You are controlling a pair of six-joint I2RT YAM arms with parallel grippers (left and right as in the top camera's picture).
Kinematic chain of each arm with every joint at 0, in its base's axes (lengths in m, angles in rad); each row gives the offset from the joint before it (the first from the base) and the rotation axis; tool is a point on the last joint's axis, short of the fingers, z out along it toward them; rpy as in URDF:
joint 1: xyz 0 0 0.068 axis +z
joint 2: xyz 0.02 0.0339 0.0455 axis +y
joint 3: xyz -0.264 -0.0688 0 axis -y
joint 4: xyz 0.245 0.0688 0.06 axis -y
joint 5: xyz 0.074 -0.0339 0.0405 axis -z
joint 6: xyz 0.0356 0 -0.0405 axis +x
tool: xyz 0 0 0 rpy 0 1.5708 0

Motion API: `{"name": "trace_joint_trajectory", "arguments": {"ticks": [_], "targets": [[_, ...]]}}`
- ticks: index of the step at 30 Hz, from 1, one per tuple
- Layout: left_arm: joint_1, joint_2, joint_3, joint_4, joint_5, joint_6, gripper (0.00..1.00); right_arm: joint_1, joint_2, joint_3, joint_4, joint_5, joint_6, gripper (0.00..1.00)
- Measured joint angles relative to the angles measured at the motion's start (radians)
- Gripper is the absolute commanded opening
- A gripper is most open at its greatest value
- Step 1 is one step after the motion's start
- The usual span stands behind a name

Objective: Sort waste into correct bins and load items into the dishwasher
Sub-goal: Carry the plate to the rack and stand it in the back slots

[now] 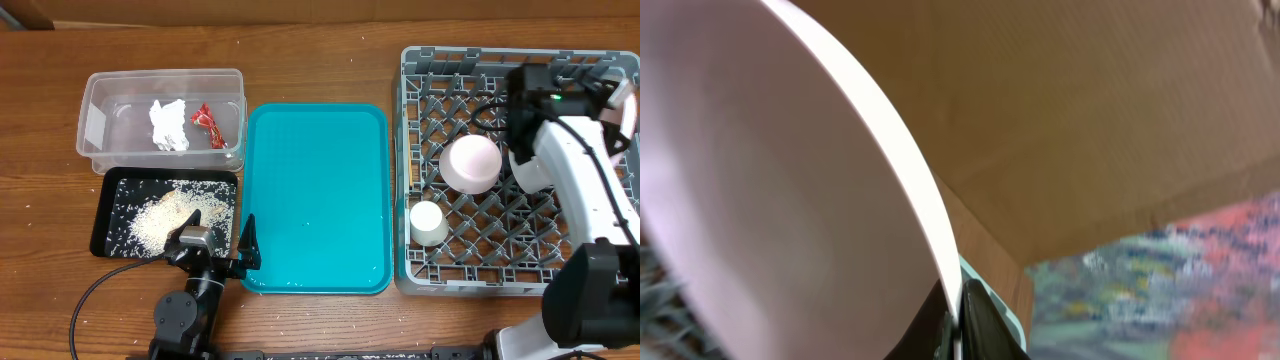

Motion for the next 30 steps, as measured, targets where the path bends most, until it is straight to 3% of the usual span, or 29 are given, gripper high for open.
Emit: {"name": "trace_joint_trajectory", "arguments": {"ticks": [6, 9, 11, 13, 22, 26, 30], "targets": [[0.000, 0.000, 0.000, 0.000, 0.000, 0.000, 1.00, 0.104, 0.036, 0.000, -0.022, 0.021, -0.013, 0.05], [0.000, 0.000, 0.000, 0.000, 0.000, 0.000, 1.00, 0.136, 0.049, -0.008, -0.026, 0.014, -0.014, 0.17], [0.000, 0.000, 0.000, 0.000, 0.000, 0.000, 1.00, 0.144, 0.050, -0.010, -0.032, -0.010, -0.018, 0.37], [0.000, 0.000, 0.000, 0.000, 0.000, 0.000, 1.00, 0.150, 0.050, -0.013, -0.049, -0.034, -0.019, 0.48], [0.000, 0.000, 0.000, 0.000, 0.000, 0.000, 1.00, 0.179, 0.030, -0.016, -0.062, -0.071, 0.013, 0.60], [0.000, 0.000, 0.000, 0.000, 0.000, 0.000, 1.00, 0.257, -0.057, -0.008, -0.072, -0.083, 0.023, 0.78], [0.000, 0.000, 0.000, 0.000, 0.000, 0.000, 1.00, 0.363, -0.186, 0.019, -0.071, -0.132, 0.031, 0.80]]}}
